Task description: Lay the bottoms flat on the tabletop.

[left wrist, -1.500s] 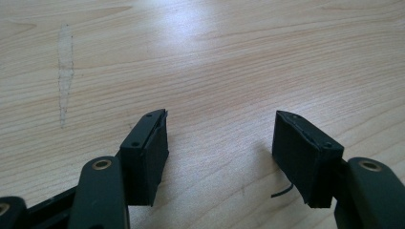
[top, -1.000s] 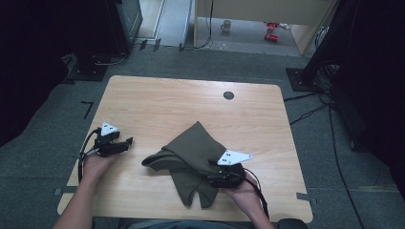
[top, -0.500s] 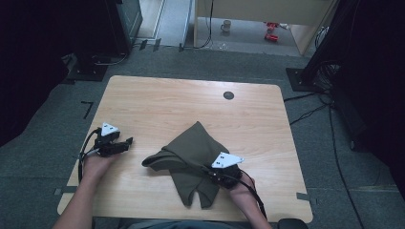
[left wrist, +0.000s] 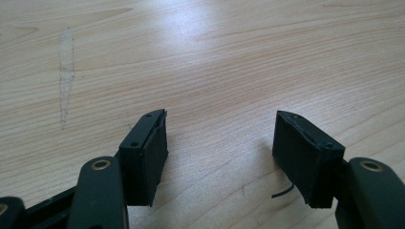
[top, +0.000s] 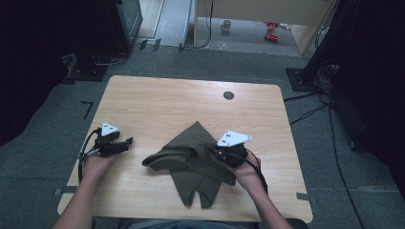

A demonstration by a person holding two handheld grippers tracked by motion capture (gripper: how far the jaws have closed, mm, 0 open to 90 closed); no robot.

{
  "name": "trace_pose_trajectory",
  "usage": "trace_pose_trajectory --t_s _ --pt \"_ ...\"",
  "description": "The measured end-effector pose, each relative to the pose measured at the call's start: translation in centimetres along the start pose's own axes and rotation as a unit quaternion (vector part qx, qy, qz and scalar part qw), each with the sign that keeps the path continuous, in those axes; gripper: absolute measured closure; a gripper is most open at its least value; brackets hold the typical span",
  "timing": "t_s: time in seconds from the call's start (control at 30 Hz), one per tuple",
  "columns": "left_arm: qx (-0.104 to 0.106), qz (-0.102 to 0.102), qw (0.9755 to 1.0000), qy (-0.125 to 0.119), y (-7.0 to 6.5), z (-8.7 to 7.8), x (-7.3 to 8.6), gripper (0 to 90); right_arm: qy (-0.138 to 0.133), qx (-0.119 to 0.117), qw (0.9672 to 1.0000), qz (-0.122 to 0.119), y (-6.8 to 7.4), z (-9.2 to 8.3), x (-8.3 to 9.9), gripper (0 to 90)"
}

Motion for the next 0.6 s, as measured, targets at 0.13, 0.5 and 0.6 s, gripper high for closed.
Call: trace_pose_trajectory --t_s 0.13,0.5,0.6 --pt "-0.001 -0.001 1.0000 0.000 0.0 0.0 0.0 37.3 -0.001 -0.004 0.9999 0.012 -1.6 0.3 -1.2 88.1" --pt "-0.002 -0.001 1.0000 0.000 0.0 0.0 0.0 37.4 0.004 0.016 0.9988 0.046 -6.0 1.5 -2.4 88.0" --pt "-0.005 -0.006 1.0000 0.001 0.1 0.0 0.0 38.6 0.006 0.023 0.9980 0.059 -6.8 1.9 -2.0 88.0"
Point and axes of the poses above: each handheld gripper's, and its own axes: z roughly forward along the jaws, x roughly out of its underside, y roughly to its left, the point moved 9 cm from there along z, roughly forward along the jaws, and after that the axes turned 5 degrees about z, right-handed, at the moved point
